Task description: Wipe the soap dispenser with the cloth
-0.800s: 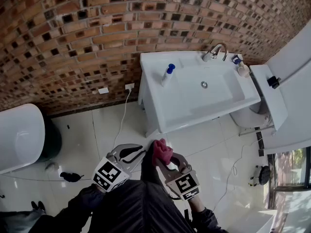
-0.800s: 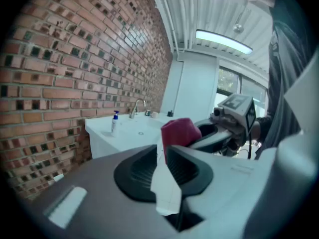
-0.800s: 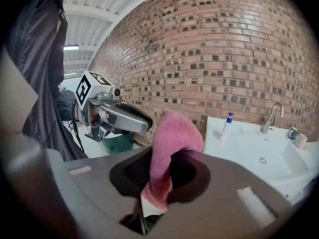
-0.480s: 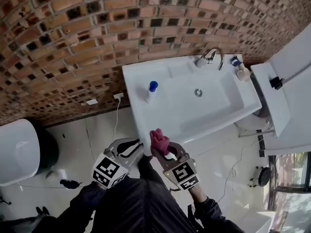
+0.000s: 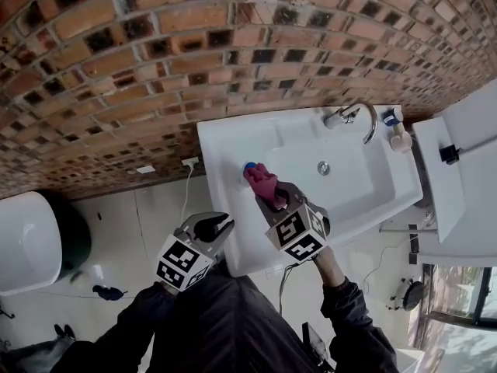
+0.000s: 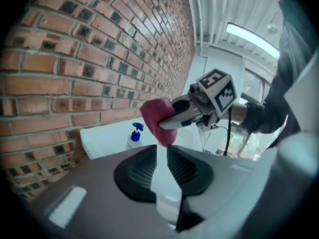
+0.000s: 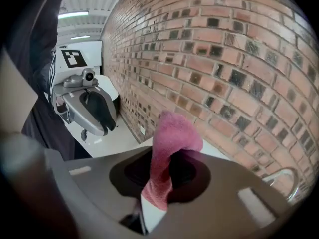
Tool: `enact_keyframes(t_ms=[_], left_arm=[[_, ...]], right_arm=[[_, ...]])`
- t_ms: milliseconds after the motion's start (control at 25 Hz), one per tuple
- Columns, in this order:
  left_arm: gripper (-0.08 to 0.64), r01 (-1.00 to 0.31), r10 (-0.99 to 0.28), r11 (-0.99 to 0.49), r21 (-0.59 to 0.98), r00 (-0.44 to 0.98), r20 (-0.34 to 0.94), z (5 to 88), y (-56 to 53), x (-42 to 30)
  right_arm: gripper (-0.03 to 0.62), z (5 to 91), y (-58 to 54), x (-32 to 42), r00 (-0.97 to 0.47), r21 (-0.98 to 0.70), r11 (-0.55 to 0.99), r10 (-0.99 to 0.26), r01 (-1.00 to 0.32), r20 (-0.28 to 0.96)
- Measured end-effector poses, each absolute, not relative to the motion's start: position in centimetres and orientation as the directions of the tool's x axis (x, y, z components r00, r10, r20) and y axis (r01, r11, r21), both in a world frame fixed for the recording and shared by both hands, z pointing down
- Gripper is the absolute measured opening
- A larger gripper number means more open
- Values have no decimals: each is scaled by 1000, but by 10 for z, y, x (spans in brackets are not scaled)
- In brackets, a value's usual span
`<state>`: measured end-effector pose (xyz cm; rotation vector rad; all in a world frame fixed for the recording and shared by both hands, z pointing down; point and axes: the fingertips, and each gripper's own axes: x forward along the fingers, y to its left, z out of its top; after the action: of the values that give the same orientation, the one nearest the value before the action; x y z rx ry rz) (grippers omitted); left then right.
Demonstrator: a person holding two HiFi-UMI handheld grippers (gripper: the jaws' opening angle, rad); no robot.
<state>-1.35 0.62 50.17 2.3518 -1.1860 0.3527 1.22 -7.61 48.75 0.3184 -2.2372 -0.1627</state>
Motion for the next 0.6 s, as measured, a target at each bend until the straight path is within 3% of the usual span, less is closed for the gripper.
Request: enact_keyframes(t_ms=[320,600], left_arm=[[61,-771,-660,-553,315,637,399,503,-39,-42],[61,-745,-622,-575,337,666,411,514,-49,-49]], right_arm=[[69,513,-120,-14,-382,321,945,-277,56,882],[69,524,-82,-10,-375,317,943,-259,101,890]])
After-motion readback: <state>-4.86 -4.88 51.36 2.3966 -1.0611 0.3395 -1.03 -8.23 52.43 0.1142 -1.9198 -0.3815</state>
